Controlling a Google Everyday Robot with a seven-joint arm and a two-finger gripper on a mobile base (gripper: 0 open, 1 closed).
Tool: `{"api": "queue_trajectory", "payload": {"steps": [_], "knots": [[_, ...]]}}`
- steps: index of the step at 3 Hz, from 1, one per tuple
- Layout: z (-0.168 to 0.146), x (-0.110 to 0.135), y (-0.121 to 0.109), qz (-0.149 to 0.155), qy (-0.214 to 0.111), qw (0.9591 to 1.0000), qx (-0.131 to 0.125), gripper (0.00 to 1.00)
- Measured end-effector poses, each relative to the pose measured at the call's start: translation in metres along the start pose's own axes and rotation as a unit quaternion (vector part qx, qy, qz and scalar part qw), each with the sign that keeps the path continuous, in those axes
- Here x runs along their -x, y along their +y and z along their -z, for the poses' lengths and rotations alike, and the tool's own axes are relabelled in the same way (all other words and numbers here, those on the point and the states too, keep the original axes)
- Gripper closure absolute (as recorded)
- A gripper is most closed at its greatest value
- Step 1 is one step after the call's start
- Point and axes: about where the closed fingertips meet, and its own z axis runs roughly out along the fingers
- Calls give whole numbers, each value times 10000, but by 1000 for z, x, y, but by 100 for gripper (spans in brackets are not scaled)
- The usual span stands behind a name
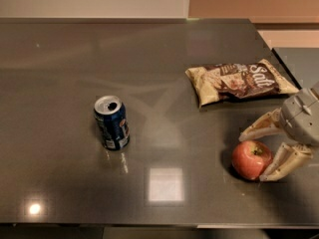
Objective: Pick apple
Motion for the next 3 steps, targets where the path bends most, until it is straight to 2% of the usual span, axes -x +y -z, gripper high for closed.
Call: {"api": "queue_trajectory", "payload": {"steps": [1,2,3], "knots": [[12,7,-11,-244,-78,9997,-49,88],[37,25,-29,-473,62,9988,-125,100],[86,59,-74,-707,-23,9967,-392,100]]}}
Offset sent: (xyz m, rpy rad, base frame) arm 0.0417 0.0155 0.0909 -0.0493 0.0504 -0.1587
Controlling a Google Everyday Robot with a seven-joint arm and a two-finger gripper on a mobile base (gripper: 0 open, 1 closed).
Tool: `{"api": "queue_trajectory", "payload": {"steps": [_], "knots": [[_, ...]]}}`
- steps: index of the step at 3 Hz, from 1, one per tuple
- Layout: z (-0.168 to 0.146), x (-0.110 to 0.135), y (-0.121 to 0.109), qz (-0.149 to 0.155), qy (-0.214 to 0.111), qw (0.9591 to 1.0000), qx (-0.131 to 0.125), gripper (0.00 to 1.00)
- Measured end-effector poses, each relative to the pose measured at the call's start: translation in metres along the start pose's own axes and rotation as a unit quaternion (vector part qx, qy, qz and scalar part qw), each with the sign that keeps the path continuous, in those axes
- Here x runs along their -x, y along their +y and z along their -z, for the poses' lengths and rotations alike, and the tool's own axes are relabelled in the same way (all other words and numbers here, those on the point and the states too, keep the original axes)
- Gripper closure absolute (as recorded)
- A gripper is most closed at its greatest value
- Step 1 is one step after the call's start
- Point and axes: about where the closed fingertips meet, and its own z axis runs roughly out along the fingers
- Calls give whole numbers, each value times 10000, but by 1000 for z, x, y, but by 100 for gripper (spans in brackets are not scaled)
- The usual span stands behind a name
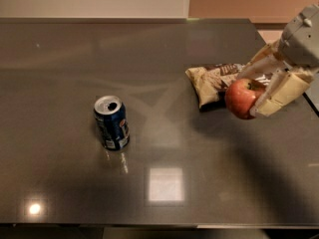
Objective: Pick apple
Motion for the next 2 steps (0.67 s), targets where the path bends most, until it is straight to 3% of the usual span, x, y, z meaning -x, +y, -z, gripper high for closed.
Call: {"api": "queue_trajectory", "payload": {"steps": [2], "knots": [[5,8,-14,40,-60,9996,-287,100]]}}
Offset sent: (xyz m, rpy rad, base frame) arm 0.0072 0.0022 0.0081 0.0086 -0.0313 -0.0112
